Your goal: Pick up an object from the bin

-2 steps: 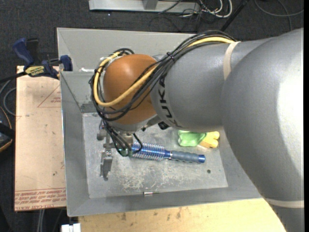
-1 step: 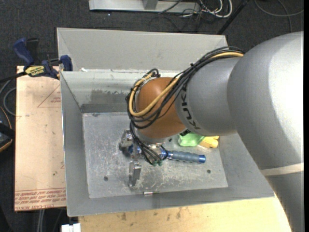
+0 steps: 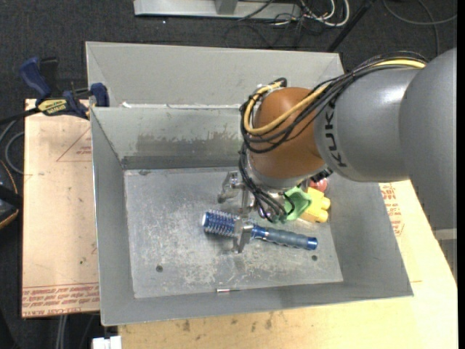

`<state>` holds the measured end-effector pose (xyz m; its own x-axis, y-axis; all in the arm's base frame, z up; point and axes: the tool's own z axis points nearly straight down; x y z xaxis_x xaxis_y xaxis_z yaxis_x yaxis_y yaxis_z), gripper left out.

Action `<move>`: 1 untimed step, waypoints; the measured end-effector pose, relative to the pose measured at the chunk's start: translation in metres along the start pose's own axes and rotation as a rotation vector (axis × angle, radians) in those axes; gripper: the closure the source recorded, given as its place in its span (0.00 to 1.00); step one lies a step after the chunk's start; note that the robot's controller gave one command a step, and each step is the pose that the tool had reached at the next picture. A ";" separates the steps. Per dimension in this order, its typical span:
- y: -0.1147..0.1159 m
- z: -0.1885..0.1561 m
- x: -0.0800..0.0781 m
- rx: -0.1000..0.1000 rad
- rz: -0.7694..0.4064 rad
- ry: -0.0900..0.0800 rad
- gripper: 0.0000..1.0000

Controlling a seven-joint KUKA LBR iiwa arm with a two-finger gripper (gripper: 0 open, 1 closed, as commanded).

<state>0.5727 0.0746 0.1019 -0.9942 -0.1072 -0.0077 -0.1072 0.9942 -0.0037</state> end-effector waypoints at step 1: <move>-0.006 0.002 0.006 -0.005 0.096 0.007 0.00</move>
Offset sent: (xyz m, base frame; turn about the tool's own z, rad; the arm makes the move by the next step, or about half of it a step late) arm -0.0055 -0.0071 -0.0019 0.0967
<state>0.5674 0.0682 0.0995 -0.9999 -0.0116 -0.0004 -0.0116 0.9999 0.0013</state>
